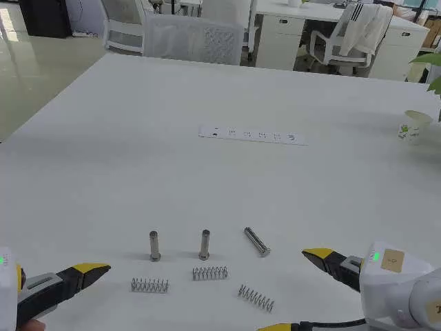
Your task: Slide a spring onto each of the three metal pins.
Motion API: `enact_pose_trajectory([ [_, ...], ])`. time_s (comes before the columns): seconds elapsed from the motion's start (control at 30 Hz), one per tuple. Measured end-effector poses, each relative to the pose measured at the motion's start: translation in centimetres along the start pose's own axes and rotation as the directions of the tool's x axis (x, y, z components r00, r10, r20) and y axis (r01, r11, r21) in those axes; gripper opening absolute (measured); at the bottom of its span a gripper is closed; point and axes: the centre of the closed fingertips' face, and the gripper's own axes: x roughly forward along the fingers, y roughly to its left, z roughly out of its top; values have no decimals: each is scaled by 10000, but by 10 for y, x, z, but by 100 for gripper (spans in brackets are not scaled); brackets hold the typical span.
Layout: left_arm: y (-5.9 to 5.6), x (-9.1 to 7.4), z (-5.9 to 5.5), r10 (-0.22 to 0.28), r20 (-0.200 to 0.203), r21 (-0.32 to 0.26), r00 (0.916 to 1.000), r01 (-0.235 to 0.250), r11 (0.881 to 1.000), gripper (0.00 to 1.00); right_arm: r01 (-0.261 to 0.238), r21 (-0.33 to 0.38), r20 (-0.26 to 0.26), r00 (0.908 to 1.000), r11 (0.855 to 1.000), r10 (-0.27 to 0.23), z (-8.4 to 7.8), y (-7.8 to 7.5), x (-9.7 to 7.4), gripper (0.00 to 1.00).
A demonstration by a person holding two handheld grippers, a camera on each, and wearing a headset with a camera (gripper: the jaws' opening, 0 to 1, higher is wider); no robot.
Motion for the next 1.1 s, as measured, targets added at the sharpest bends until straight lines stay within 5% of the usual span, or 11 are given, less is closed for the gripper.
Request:
enact_pose_trajectory([
  [1.1, -2, 1, 0, -68, -41, 47, 10000, 68, 10000, 94, 42, -34, -116, 9999, 10000, -42, -1, 0, -2, 82],
])
